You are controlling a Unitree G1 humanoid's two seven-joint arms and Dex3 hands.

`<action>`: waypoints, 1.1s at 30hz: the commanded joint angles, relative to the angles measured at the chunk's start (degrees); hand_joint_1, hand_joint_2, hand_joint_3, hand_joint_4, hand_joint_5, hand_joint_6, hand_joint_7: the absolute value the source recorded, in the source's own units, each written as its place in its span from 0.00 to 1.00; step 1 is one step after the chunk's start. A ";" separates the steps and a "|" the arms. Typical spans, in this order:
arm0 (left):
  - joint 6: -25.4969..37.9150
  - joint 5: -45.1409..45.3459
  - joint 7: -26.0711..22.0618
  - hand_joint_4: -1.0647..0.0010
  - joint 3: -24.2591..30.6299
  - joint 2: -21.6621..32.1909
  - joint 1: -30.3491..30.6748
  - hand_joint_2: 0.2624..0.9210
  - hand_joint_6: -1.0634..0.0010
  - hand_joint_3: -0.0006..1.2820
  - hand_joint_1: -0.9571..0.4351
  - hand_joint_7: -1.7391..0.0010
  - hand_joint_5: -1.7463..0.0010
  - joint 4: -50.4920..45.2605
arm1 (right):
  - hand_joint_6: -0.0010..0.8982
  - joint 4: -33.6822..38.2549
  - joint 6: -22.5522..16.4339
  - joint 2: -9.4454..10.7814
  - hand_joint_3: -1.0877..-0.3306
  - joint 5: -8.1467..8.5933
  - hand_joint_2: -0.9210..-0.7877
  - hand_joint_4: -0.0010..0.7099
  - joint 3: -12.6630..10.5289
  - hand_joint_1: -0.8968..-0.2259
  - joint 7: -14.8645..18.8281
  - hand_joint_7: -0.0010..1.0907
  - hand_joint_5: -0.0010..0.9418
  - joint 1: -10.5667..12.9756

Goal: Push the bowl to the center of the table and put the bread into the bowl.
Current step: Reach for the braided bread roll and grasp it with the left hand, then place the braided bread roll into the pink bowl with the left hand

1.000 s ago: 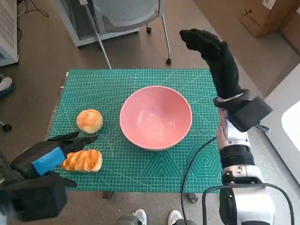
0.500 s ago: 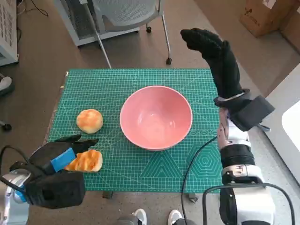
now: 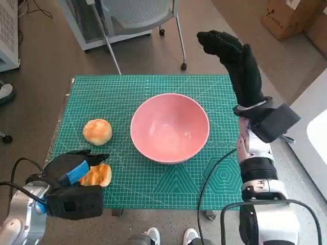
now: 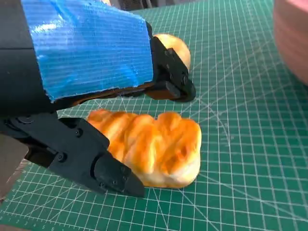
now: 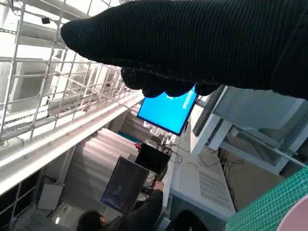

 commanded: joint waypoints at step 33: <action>-4.94 -8.26 -3.90 0.33 8.00 0.21 -2.68 1.00 0.39 0.04 0.69 0.36 0.32 -1.30 | 0.43 0.28 -0.21 0.35 0.61 0.46 0.00 0.30 -0.57 0.41 0.73 0.01 0.01 2.39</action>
